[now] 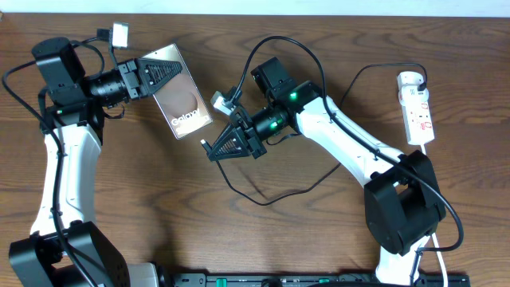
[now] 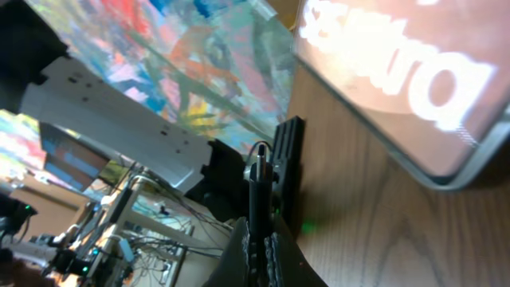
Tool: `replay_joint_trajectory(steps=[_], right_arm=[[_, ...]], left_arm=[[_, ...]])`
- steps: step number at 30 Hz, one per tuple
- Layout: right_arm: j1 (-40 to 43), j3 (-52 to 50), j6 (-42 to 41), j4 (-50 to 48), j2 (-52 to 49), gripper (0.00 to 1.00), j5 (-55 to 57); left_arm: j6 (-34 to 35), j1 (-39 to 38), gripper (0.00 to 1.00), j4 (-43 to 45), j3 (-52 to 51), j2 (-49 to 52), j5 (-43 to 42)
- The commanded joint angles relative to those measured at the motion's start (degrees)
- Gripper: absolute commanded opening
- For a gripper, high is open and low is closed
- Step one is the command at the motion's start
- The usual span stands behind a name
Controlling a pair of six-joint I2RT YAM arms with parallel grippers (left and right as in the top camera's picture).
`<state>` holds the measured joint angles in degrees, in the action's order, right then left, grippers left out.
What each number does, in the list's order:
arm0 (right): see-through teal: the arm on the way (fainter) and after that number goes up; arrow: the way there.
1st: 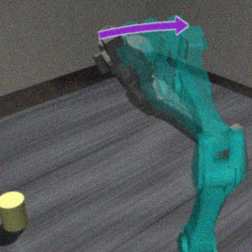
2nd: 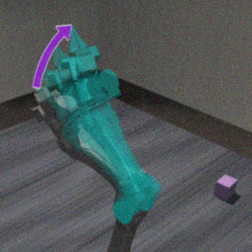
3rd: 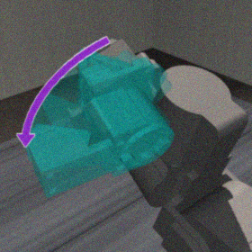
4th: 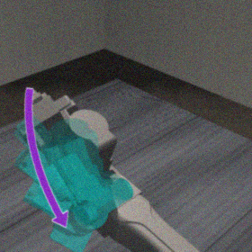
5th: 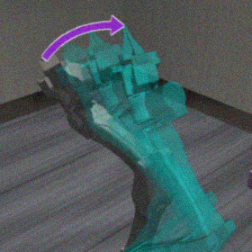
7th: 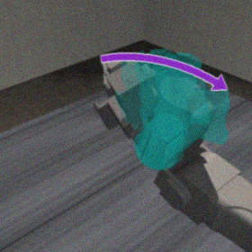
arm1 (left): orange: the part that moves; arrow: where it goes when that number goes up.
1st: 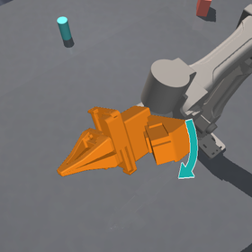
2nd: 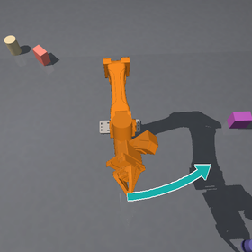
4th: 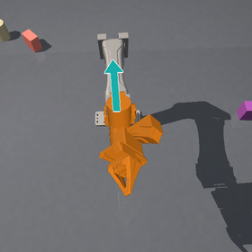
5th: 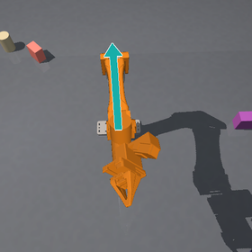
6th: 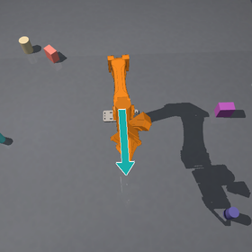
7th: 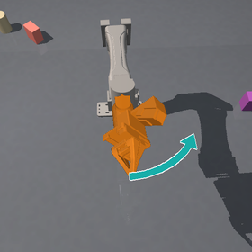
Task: Plug charger to phone and switch on socket
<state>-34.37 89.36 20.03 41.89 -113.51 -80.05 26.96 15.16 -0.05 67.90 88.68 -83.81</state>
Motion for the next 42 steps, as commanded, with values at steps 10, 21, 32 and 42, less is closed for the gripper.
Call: replay_joint_trajectory(steps=[10, 21, 32, 42], right_arm=[[0.04, -0.46, -10.82, -2.89, 0.24, 0.01, 8.90], [3.65, -0.46, -39.19, 5.38, 0.24, 0.01, 56.22], [2.62, -5.88, -48.74, 24.02, 0.22, 0.01, 72.83], [0.70, -19.34, -51.56, 20.00, 0.22, 0.01, 66.71]], left_arm=[[1.01, 0.04, 0.07, 0.66, 0.57, -0.33, 0.83], [1.03, 2.58, 0.07, 1.42, 0.57, -0.33, 0.55], [1.03, 2.67, 0.07, 1.40, 0.57, -0.33, 0.48], [1.01, 2.67, 0.07, 1.42, 0.57, -0.33, 0.48]])
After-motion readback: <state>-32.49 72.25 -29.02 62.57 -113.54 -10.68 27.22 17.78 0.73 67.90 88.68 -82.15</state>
